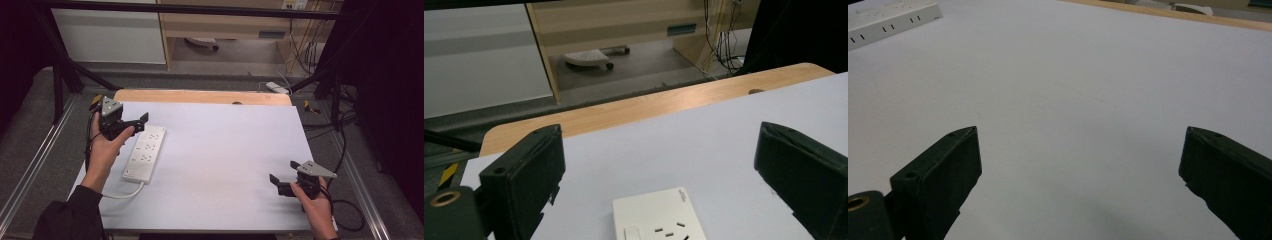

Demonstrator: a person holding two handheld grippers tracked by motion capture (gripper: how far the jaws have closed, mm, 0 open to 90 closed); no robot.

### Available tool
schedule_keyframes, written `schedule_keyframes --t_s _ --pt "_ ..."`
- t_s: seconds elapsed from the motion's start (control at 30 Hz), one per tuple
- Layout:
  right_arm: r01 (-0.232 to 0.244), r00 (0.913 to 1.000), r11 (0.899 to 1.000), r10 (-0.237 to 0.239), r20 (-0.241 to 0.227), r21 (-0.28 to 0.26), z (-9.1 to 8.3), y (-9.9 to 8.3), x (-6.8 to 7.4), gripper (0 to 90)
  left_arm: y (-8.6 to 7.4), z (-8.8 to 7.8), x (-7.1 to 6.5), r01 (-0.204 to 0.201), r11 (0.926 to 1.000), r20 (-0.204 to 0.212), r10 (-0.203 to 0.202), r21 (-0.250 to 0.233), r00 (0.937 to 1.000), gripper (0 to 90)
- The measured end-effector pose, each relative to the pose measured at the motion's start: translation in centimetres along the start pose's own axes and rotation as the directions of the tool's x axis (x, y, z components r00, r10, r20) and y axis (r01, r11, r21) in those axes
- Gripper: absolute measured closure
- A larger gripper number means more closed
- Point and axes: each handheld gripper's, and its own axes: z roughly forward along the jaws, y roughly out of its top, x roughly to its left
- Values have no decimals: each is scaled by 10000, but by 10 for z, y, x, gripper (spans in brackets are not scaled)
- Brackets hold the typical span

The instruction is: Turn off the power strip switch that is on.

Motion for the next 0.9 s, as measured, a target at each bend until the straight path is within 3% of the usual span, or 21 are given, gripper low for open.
schedule_keyframes --t_s 0.53,0.9 --pt "-21 10000 10000 21 -5 -14 -1 0 -1 39 -20 13 11 558 9955 -110 -551 769 9984 62" --pt "-20 10000 10000 20 24 20 0 0 -1 39 -28 18 14 782 9911 85 -795 1081 9968 67"
